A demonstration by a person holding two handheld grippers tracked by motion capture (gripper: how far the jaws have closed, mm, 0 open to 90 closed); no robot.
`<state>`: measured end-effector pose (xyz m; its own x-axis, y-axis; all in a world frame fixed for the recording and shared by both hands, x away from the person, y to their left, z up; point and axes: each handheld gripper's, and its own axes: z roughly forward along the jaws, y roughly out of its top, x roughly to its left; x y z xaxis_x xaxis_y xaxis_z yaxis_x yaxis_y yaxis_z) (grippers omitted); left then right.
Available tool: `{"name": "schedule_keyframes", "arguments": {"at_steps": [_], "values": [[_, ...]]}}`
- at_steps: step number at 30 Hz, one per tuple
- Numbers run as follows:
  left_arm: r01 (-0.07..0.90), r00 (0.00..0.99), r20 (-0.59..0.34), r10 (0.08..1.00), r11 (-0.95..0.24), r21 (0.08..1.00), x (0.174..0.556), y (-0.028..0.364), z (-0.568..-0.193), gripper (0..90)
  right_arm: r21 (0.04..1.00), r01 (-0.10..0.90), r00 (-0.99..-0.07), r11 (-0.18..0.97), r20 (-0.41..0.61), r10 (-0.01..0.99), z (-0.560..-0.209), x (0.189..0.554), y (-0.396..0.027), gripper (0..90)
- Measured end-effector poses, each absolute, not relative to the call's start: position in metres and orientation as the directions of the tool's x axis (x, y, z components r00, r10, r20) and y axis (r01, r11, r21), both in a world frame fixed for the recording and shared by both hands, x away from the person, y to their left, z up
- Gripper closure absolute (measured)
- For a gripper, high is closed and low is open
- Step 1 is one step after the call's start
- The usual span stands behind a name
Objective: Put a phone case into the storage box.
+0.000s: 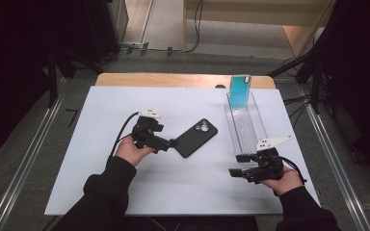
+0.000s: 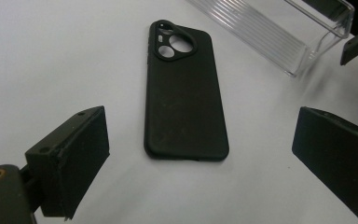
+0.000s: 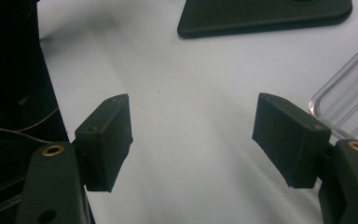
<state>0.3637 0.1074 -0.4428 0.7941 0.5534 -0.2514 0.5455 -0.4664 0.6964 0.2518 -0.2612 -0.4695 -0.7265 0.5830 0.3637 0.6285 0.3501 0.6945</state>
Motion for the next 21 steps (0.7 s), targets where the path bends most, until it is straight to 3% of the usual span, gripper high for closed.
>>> {"name": "schedule_keyframes", "arguments": {"at_steps": [21], "values": [[0.481, 0.829, -0.156, 0.536, -0.544, 0.688, 0.386, 0.042, -0.462, 6.3, 0.684, 0.638, -0.726, 0.354, 0.381, 0.573, -0.472, 0.254, -0.260, 26.3]]}}
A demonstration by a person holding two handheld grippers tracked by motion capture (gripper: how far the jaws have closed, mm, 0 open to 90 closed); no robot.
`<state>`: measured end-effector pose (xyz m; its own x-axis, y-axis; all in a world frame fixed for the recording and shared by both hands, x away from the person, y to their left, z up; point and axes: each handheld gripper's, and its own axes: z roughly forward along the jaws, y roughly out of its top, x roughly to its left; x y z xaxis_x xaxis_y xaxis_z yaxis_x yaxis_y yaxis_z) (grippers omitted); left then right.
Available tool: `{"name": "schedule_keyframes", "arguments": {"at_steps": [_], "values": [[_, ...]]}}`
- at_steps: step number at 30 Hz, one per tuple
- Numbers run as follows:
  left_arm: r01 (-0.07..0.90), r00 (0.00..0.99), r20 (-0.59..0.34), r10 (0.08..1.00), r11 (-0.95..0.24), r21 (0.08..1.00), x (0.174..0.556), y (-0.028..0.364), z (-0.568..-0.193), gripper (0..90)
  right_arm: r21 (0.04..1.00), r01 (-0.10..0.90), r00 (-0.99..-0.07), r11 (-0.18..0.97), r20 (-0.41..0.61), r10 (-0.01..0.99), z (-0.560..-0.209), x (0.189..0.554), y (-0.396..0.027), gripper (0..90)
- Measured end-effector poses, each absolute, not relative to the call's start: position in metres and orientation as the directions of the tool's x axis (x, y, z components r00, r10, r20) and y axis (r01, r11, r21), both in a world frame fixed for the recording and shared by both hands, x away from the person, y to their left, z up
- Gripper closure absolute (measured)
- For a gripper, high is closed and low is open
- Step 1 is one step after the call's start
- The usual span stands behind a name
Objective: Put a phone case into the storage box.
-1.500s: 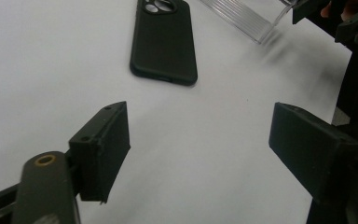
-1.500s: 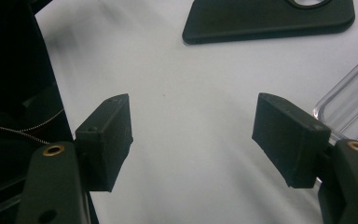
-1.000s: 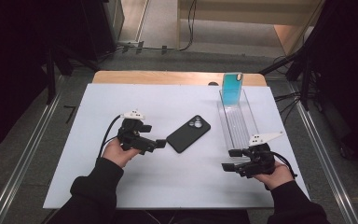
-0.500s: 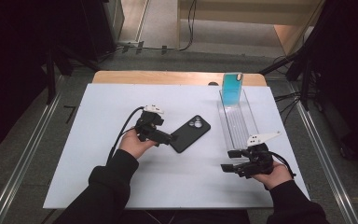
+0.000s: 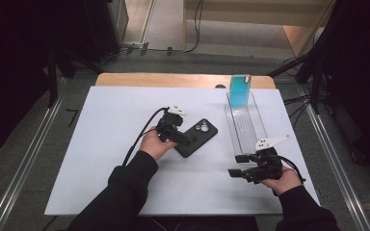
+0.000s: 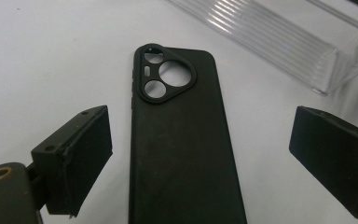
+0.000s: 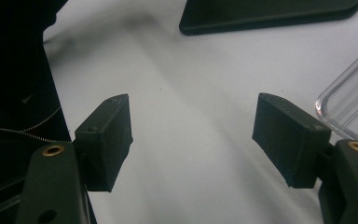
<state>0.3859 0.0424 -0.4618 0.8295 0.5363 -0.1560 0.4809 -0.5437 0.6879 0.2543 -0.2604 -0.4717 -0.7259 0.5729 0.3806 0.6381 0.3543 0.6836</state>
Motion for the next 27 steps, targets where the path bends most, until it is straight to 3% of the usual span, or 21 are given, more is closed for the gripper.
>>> {"name": "schedule_keyframes", "arguments": {"at_steps": [27], "values": [[0.490, 0.814, -0.101, 0.572, -0.584, 0.647, 0.390, 0.032, -0.507, 6.1, 0.663, 0.661, -0.705, 0.351, 0.389, 0.593, -0.474, 0.256, -0.263, 26.2]]}}
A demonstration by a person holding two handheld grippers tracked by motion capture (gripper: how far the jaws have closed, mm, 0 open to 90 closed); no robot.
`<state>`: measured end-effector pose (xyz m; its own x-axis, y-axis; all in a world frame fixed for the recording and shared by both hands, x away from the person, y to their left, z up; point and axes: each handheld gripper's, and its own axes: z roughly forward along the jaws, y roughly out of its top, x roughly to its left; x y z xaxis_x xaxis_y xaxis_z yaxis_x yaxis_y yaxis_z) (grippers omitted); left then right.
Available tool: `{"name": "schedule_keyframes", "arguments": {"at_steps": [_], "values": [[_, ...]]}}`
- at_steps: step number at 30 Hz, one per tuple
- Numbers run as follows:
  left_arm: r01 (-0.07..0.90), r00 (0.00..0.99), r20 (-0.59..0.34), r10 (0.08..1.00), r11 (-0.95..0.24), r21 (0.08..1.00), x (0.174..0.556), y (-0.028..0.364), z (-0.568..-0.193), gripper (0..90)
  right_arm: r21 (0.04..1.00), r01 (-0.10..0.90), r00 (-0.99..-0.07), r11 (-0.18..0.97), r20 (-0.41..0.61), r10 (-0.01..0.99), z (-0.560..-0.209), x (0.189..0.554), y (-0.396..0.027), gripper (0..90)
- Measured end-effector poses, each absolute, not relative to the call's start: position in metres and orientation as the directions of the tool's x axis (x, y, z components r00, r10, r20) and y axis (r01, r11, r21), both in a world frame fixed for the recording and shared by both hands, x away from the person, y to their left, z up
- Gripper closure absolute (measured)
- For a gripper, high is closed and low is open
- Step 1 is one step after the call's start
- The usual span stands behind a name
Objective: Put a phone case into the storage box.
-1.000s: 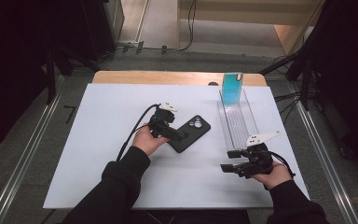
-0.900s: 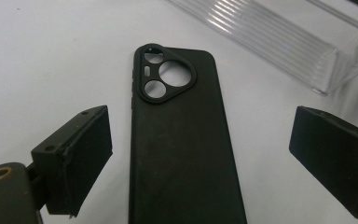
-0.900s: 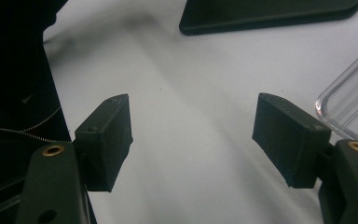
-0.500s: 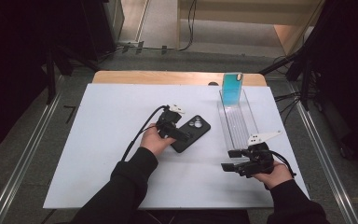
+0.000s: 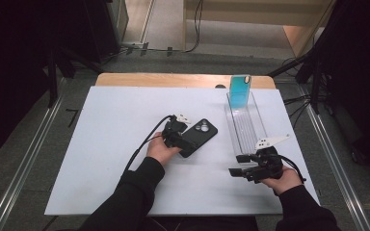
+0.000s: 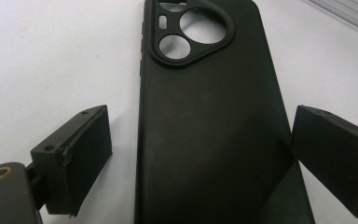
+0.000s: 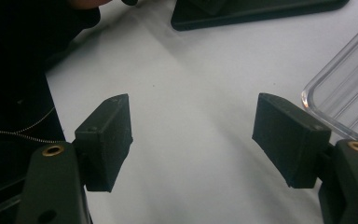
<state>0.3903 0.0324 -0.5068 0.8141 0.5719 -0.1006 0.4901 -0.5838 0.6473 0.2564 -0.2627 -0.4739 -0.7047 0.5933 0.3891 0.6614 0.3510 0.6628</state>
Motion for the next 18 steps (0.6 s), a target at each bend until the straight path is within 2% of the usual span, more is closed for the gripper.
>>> {"name": "schedule_keyframes", "arguments": {"at_steps": [8, 13, 18], "values": [[0.467, 0.830, -0.076, 0.553, -0.612, 0.638, 0.386, 0.029, -0.507, 5.7, 0.660, 0.663, -0.703, 0.353, 0.388, 0.596, -0.474, 0.257, -0.262, 26.2], [0.414, 0.845, 0.010, 0.534, -0.666, 0.620, 0.379, 0.024, -0.509, 5.0, 0.657, 0.666, -0.701, 0.354, 0.389, 0.598, -0.475, 0.257, -0.262, 26.2], [0.407, 0.849, 0.025, 0.528, -0.684, 0.605, 0.379, 0.022, -0.508, 5.1, 0.654, 0.667, -0.700, 0.357, 0.385, 0.602, -0.475, 0.257, -0.262, 26.2]]}}
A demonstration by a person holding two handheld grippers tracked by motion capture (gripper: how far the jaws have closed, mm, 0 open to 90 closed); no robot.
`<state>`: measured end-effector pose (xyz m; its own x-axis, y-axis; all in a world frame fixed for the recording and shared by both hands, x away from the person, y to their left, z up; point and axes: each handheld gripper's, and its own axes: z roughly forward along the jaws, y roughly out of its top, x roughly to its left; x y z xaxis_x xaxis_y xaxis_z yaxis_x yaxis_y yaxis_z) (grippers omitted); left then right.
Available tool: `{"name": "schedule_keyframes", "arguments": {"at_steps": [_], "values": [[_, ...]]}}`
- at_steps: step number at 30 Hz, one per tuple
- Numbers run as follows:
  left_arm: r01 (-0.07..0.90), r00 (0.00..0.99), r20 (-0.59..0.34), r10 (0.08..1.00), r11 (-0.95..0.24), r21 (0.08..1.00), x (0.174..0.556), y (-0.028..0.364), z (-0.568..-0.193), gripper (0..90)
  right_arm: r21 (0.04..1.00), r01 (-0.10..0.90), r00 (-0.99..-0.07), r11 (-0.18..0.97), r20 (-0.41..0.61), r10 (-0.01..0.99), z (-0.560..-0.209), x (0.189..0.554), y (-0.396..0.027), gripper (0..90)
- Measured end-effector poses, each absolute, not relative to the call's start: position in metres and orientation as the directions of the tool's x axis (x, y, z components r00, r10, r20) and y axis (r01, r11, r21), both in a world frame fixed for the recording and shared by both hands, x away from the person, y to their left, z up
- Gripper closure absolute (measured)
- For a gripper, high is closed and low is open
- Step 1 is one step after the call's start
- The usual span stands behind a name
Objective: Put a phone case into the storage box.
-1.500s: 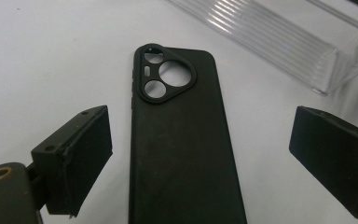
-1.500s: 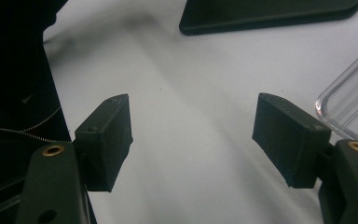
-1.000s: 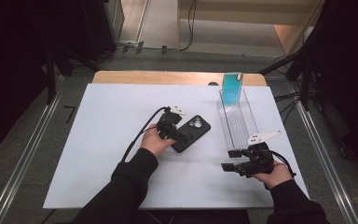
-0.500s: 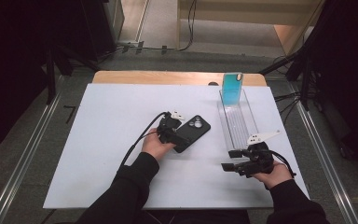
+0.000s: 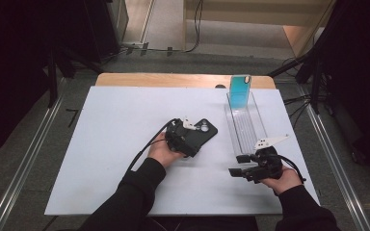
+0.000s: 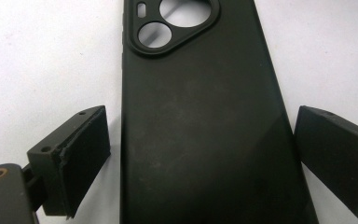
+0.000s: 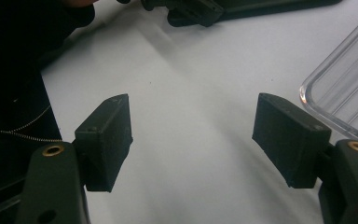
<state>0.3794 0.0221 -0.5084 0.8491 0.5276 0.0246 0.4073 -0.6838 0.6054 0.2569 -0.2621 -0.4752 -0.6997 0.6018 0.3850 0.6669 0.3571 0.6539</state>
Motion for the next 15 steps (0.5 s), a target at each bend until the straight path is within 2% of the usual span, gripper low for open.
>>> {"name": "schedule_keyframes", "arguments": {"at_steps": [7, 11, 15], "values": [[0.429, 0.839, 0.031, 0.543, -0.695, 0.578, 0.3793, 0.0175, -0.5059, 6.0, 0.650, 0.669, -0.699, 0.361, 0.384, 0.603, -0.4756, 0.2571, -0.2613, 26.2], [0.433, 0.838, 0.026, 0.545, -0.693, 0.576, 0.3781, 0.0171, -0.5042, 12.3, 0.647, 0.670, -0.700, 0.365, 0.384, 0.602, -0.4760, 0.2574, -0.2603, 26.2], [0.442, 0.834, 0.024, 0.551, -0.695, 0.568, 0.3786, 0.0161, -0.5031, 13.6, 0.646, 0.669, -0.701, 0.367, 0.385, 0.600, -0.4761, 0.2577, -0.2595, 26.2]]}}
